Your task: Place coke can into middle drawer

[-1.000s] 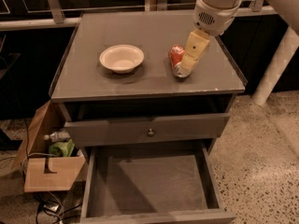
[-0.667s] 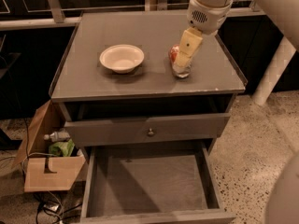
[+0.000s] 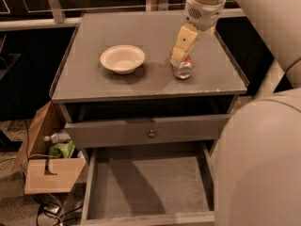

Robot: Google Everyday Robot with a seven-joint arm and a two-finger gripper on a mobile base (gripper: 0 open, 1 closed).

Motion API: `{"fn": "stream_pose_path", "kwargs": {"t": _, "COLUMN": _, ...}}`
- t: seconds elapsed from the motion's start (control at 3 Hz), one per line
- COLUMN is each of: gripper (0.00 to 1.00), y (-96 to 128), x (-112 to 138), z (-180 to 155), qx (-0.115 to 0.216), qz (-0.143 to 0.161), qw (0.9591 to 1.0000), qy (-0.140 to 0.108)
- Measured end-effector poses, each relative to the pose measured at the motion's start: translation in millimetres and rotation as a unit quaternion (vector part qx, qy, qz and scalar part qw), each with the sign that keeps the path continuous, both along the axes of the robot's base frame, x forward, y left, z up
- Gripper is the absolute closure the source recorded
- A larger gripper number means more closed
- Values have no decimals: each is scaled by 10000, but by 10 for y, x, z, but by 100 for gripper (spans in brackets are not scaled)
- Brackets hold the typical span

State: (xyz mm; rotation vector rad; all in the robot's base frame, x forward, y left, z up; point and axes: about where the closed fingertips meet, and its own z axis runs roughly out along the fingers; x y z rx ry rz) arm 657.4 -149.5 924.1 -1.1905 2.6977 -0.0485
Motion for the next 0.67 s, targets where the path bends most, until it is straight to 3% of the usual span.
{"fn": "stream_pose_path", "kwargs": {"t": 0.33, "gripper": 0, "y": 62, "x": 104, "z": 12, "qx": 100, "qz": 6, "qw": 9999, "qy": -138}}
{"fn": "stream_pose_path", "kwargs": {"t": 0.67, "gripper": 0, "y": 109, "x": 336, "z": -161, "qx": 261, "qz": -304, "qw": 9992, "qy": 41}}
